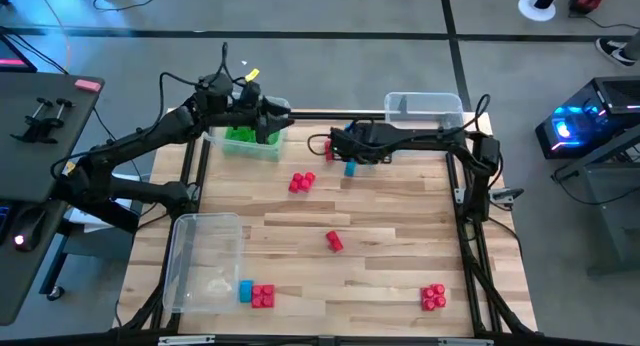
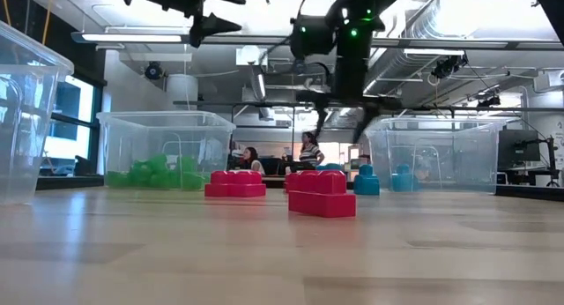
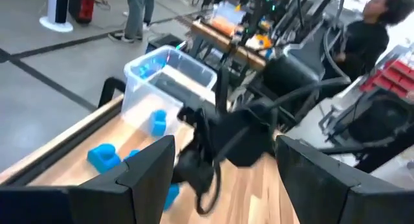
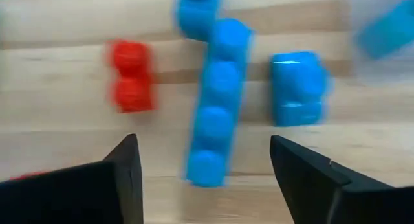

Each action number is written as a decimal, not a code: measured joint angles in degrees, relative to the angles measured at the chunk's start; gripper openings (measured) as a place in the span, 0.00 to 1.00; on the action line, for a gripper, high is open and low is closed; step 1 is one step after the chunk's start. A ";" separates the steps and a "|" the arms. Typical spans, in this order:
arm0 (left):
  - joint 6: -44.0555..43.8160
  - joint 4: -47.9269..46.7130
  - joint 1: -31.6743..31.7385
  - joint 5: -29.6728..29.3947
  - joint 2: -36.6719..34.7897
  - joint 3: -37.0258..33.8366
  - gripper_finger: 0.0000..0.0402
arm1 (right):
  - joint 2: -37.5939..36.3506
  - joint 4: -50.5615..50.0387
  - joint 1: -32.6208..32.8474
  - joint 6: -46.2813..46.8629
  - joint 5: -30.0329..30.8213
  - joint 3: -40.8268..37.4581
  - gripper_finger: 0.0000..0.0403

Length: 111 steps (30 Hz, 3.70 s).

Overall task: Sort blocks
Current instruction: Put the blue game piece into the top right transparent bin

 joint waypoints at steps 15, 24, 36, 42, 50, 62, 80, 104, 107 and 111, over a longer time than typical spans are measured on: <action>-0.06 1.66 6.82 2.89 -0.02 0.00 0.63 | 6.25 1.73 -2.15 1.58 -1.05 0.04 0.56; -0.04 1.29 7.20 2.90 0.00 0.00 0.63 | 8.54 2.32 -1.57 1.05 -3.15 0.05 0.55; -0.02 1.29 7.18 2.90 0.00 0.00 0.63 | 8.70 -1.72 -1.60 -2.86 -4.24 0.09 0.04; 0.01 1.29 7.18 2.87 0.00 0.00 0.63 | 8.75 -6.31 -0.68 -5.95 -5.29 2.78 0.02; 1.48 1.29 7.18 2.87 -0.01 0.00 0.63 | 3.32 -19.57 3.45 -16.50 -2.69 15.42 0.01; 1.28 1.27 7.18 2.66 0.00 0.00 0.63 | -9.18 -36.04 -3.16 -10.73 14.22 16.29 0.00; -1.04 -1.38 7.16 2.61 0.00 0.00 0.63 | -13.20 -27.88 -18.72 -12.15 14.08 0.65 0.21; 2.41 -5.13 7.16 2.15 0.00 -0.02 0.63 | -13.09 -12.48 3.52 -20.09 8.78 3.27 0.29; 2.49 -5.23 7.16 2.15 0.00 -0.02 0.63 | -13.20 -14.82 7.11 -12.46 7.05 -1.33 0.29; 2.48 -5.22 7.16 2.15 0.00 -0.02 0.63 | -13.37 -15.11 11.52 -5.70 2.71 -7.30 0.29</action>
